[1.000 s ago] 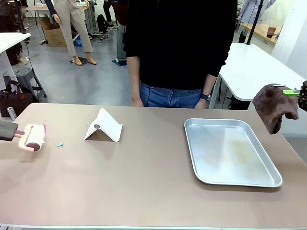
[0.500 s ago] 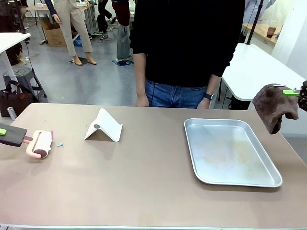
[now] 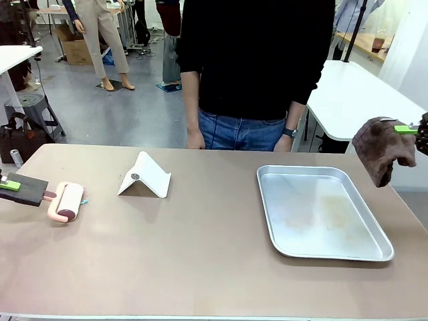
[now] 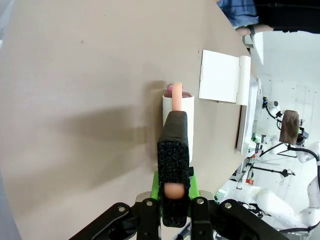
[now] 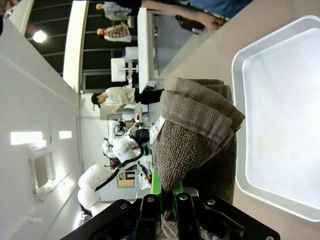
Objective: Clean the surface of the table.
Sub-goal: Clean the area not pointed to by the person.
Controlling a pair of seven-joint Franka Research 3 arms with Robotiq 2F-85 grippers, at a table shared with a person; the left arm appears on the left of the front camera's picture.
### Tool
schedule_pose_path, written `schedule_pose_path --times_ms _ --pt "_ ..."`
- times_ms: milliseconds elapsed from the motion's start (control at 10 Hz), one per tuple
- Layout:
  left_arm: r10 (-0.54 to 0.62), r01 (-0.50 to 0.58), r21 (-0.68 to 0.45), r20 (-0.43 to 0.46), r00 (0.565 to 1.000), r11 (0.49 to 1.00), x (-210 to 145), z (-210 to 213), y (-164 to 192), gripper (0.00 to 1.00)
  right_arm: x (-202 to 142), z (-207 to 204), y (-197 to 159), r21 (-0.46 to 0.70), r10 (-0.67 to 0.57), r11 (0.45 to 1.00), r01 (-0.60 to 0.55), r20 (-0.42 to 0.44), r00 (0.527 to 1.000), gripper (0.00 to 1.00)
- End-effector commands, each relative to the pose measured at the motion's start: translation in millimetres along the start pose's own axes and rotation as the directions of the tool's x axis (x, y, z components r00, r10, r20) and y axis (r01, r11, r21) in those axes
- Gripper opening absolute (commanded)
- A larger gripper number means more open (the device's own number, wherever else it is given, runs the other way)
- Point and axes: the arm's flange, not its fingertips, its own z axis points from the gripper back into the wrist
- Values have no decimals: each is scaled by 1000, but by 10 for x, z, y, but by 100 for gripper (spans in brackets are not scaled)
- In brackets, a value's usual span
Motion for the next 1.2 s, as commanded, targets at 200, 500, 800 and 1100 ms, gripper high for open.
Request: schedule_pose_path --times_ms 200,500,800,1100 --pt "-29 33 44 -80 996 998 -76 -416 -54 22 -13 9 40 4 3 1000 -3 1 1000 9" --pt "-45 48 23 -135 990 999 22 -643 -175 22 -13 9 40 4 3 1000 -3 1 1000 9" --pt "-64 60 -39 -95 993 997 123 -617 -303 22 -13 9 40 4 3 1000 -3 1 1000 9" --pt "-108 111 -141 33 994 984 185 -90 -561 22 -13 9 40 4 3 1000 -3 1 1000 9"
